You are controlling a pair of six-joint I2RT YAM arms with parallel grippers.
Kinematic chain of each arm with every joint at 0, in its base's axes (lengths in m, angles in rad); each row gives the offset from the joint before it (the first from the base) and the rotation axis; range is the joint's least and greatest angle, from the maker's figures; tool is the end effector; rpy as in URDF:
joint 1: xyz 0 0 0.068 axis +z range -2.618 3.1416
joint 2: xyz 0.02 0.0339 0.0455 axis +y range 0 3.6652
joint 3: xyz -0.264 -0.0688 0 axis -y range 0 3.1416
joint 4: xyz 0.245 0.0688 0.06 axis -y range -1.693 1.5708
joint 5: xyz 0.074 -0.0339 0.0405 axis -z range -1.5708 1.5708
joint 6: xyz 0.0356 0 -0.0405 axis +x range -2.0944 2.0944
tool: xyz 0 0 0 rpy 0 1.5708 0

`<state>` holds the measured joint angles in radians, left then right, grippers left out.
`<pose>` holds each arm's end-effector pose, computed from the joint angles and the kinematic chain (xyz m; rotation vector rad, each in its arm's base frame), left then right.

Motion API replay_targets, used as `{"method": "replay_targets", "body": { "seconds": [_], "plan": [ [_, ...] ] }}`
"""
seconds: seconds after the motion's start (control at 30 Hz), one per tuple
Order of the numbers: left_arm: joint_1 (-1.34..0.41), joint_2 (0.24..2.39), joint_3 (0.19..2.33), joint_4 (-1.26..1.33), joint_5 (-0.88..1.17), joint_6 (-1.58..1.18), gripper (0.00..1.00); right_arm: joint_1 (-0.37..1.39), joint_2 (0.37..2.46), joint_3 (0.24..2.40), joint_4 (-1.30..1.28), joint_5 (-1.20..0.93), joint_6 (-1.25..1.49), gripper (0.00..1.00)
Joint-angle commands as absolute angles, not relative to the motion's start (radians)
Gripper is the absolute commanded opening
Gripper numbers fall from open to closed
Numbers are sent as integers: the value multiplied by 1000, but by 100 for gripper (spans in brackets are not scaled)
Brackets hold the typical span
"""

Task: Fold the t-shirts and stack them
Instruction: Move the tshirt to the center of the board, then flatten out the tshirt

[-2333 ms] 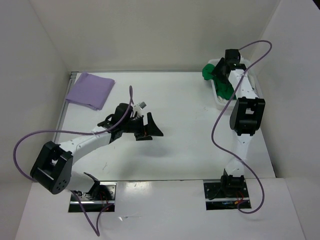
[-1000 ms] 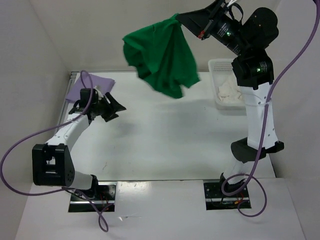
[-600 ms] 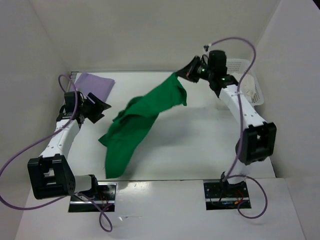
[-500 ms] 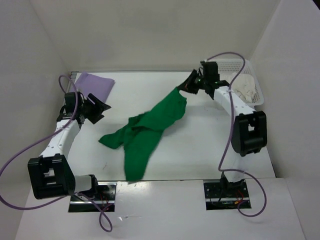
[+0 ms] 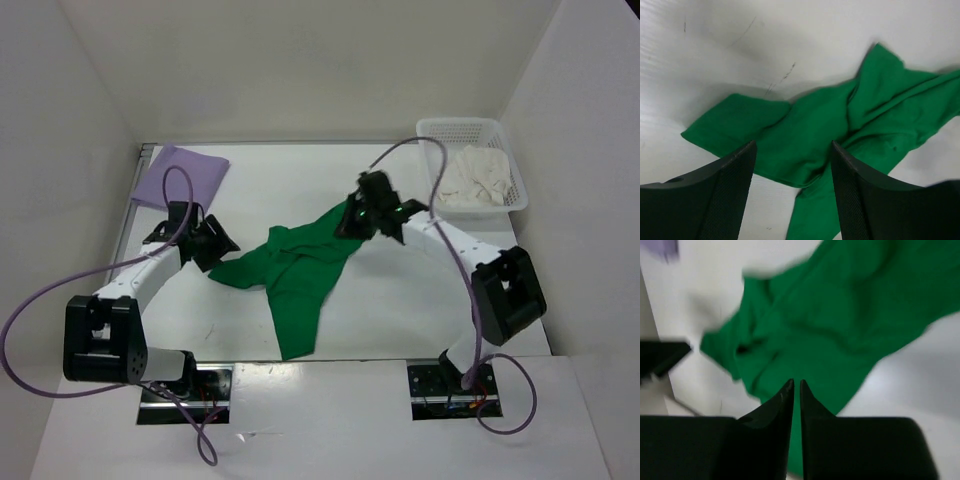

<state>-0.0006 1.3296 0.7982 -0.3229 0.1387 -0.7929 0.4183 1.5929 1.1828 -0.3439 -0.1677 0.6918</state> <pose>0.2703 -0.0051 0.2150 -0.8985 2.3156 -0.5183 0.3210 0.1492 0.2601 0.2440 2.4220 0.7285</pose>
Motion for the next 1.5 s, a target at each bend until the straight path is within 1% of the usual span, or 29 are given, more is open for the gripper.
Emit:
{"method": "replay_targets", "body": {
  "seconds": [0.0,0.03,0.1,0.17,0.27,0.33,0.4,0.57,0.67,0.73,0.77,0.8,0.83,0.87,0.9,0.97,1.0,1.03,1.07,1.13,1.17,1.2,1.23,1.27,1.3,1.33,1.37,1.4,1.47],
  "plan": [
    [-34,1368,788,-336,71,-811,68,641,1612,1117,-394,-134,707,11],
    [-34,1377,776,-336,71,-827,66,737,1629,1135,-394,-120,707,10],
    [-34,1378,764,-325,48,-836,64,800,1701,1178,-394,-109,707,11],
    [-34,1345,750,-325,38,-848,63,845,1749,1259,-408,-86,698,28],
    [-34,1335,739,-314,38,-857,63,856,1836,1365,-399,-62,687,55],
    [-34,1357,730,-305,64,-857,63,856,1912,1461,-419,-11,687,60],
    [-34,1367,730,-305,83,-868,63,856,1960,1547,-472,43,676,62],
    [-34,1367,680,-282,97,-890,66,856,2028,1595,-495,77,676,69],
    [-34,1393,680,-282,97,-890,66,856,2085,1646,-523,68,676,69],
    [-43,1407,680,-262,86,-890,62,856,2109,1657,-534,67,676,60],
    [-43,1420,670,-253,86,-890,57,856,2109,1669,-543,67,676,51],
    [-43,1439,670,-244,86,-899,53,856,2109,1669,-543,67,676,33],
    [-43,1450,670,-224,77,-899,49,856,2100,1669,-529,67,676,25],
    [-43,1475,679,-215,77,-899,42,856,2068,1645,-529,86,686,19],
    [-43,1492,680,-198,68,-899,38,856,2048,1644,-519,101,686,10],
    [-43,1540,727,-198,55,-899,30,845,1973,1605,-537,129,686,5],
    [-43,1555,747,-186,43,-899,22,836,1935,1577,-537,138,686,3],
    [-43,1569,770,-186,43,-899,19,824,1889,1540,-537,138,704,2],
    [-43,1595,797,-186,34,-899,18,807,1777,1443,-537,138,713,2],
    [-43,1614,879,-195,22,-899,15,747,1645,1271,-548,126,745,2],
    [-43,1627,903,-195,11,-899,13,720,1512,1212,-560,126,759,2],
    [-43,1628,951,-195,11,-899,13,654,1443,1093,-593,112,785,1],
    [-43,1658,974,-195,0,-899,13,612,1377,1031,-610,97,796,1],
    [-34,1670,997,-195,0,-899,13,568,1254,973,-630,62,796,1],
    [-14,1686,1021,-195,0,-899,12,484,1203,872,-675,46,805,1],
    [-2,1715,1069,-195,0,-890,12,459,1128,833,-696,35,825,4],
    [8,1727,1097,-208,11,-890,12,459,1100,812,-696,22,847,11],
    [20,1736,1126,-218,11,-881,12,459,1083,811,-707,12,874,30],
    [29,1736,1181,-233,-4,-867,12,459,1065,799,-707,12,934,32]
  ]
}}
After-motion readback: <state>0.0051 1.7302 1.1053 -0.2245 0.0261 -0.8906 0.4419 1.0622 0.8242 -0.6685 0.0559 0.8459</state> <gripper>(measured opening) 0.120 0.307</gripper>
